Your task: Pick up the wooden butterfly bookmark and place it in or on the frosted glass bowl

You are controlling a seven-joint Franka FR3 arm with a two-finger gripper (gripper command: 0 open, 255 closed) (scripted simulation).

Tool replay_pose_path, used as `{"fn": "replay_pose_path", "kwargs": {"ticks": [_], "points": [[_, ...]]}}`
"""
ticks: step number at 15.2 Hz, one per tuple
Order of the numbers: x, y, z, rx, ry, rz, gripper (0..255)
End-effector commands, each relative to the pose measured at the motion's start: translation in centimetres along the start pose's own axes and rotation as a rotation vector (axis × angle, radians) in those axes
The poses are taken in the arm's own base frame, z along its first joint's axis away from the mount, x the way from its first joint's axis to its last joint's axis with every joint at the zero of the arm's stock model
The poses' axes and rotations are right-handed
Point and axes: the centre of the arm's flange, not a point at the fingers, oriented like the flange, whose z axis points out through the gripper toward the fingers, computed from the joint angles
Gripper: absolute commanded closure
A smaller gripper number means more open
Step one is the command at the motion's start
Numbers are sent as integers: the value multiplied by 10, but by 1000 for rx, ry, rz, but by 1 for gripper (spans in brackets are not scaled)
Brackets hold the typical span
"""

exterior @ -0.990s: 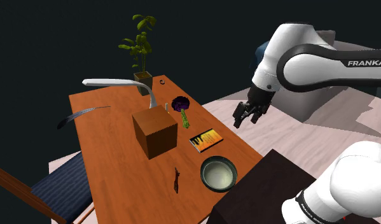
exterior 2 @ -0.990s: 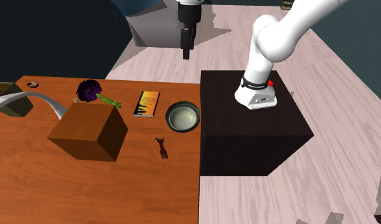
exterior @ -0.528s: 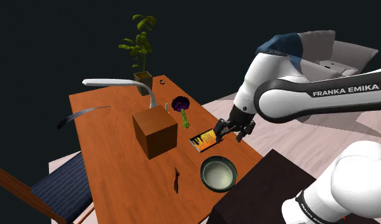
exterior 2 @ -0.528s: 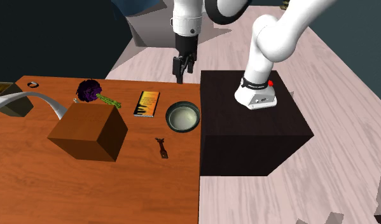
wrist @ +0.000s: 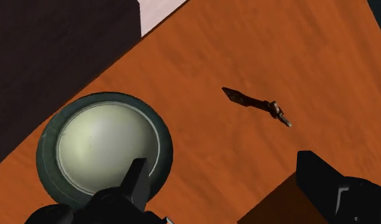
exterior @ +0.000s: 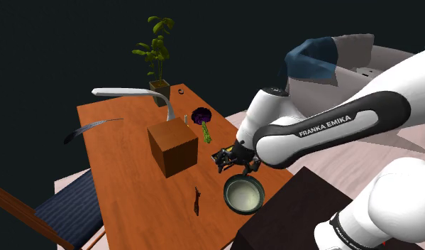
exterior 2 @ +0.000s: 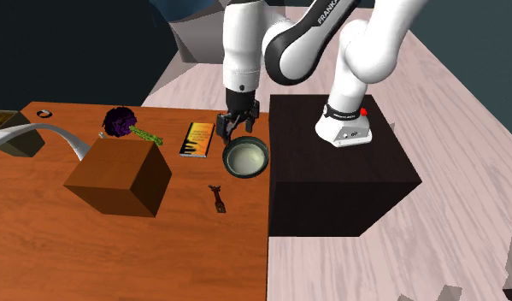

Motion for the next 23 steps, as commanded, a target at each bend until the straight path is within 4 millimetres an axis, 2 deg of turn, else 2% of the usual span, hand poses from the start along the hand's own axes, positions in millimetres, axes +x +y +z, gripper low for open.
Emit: {"fn": "replay_pose_path", "kwargs": {"ticks": [1, 11, 18, 23], "points": [[-3, -14, 24, 13, 4, 73, 0], [3, -82, 130, 61, 25, 404, 0], [5, -84, 167, 61, 25, 404, 0], [5, -84, 170, 61, 25, 404, 0]]}}
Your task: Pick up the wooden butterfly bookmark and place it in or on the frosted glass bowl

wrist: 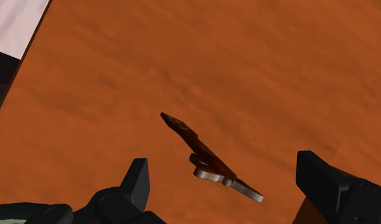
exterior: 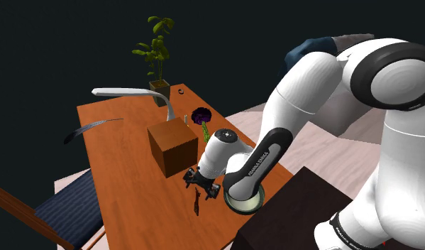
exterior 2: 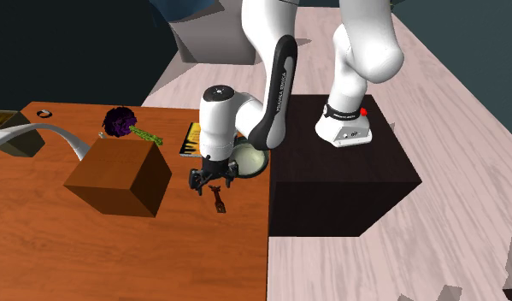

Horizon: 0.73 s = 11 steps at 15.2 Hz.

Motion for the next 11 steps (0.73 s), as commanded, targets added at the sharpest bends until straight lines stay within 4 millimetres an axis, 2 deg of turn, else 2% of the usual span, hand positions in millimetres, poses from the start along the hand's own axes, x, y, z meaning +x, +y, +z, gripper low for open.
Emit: {"fn": "replay_pose_path", "kwargs": {"ticks": [1, 4, 5, 11], "points": [[0, 0, 0, 0, 0, 0, 0], [0, 0, 0, 0, 0, 0, 0], [0, 0, 0, 0, 0, 0, 255], [0, 0, 0, 0, 0, 0, 255]]}}
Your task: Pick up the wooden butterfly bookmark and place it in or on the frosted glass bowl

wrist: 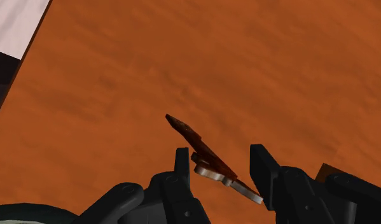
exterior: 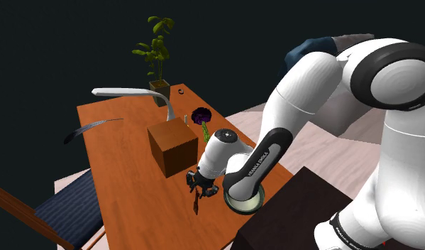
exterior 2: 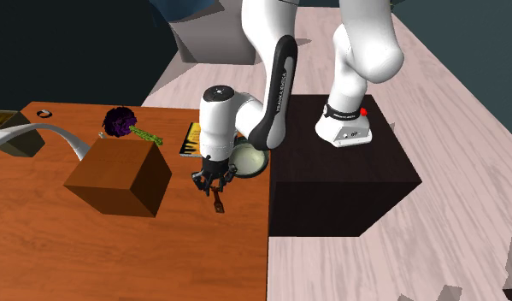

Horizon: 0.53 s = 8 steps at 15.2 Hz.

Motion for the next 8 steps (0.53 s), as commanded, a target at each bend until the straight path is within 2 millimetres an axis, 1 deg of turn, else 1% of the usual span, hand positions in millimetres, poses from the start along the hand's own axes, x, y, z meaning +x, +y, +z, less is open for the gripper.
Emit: {"fn": "replay_pose_path", "kwargs": {"ticks": [1, 3, 8], "points": [[0, 0, 0, 0, 0, 1, 255], [0, 0, 0, 0, 0, 1, 255], [-2, -6, -26, 0, 0, 1, 255]]}}
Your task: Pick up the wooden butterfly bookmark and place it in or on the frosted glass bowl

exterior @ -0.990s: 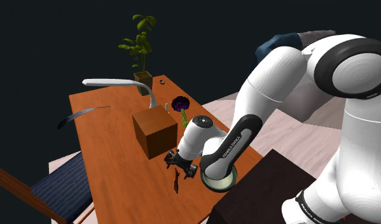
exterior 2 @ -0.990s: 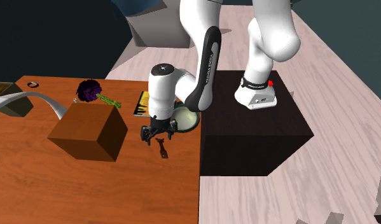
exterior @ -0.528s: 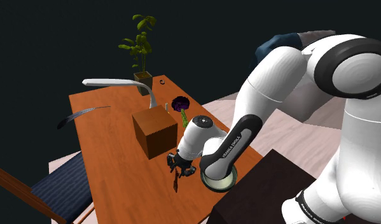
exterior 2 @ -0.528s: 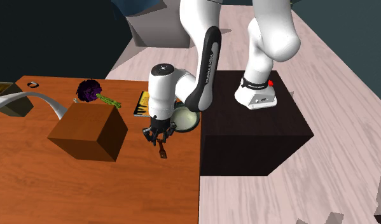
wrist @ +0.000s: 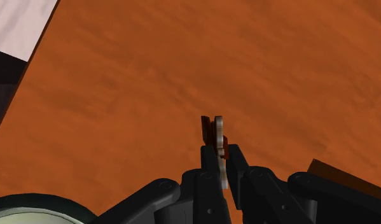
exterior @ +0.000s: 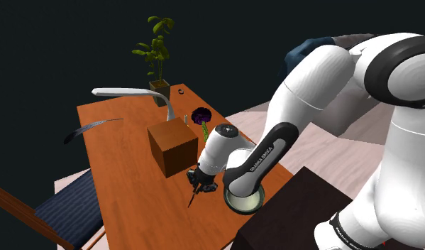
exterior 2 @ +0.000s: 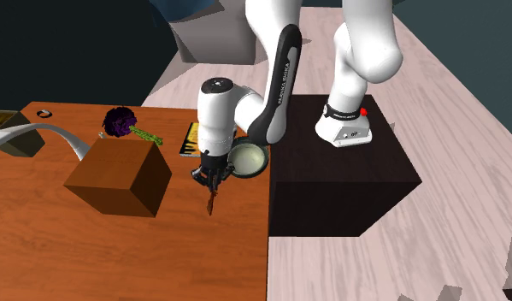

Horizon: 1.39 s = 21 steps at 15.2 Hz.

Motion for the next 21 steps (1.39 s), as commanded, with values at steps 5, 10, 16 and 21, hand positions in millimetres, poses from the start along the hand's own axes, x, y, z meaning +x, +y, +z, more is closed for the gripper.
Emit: {"fn": "replay_pose_path", "kwargs": {"ticks": [5, 10, 16, 21], "points": [[-3, -7, -31, 0, 0, 0, 255], [-6, -13, -57, 0, 0, 0, 255], [-8, -20, -88, 0, 0, 0, 255], [-11, -25, -113, 0, 0, 0, 255]]}}
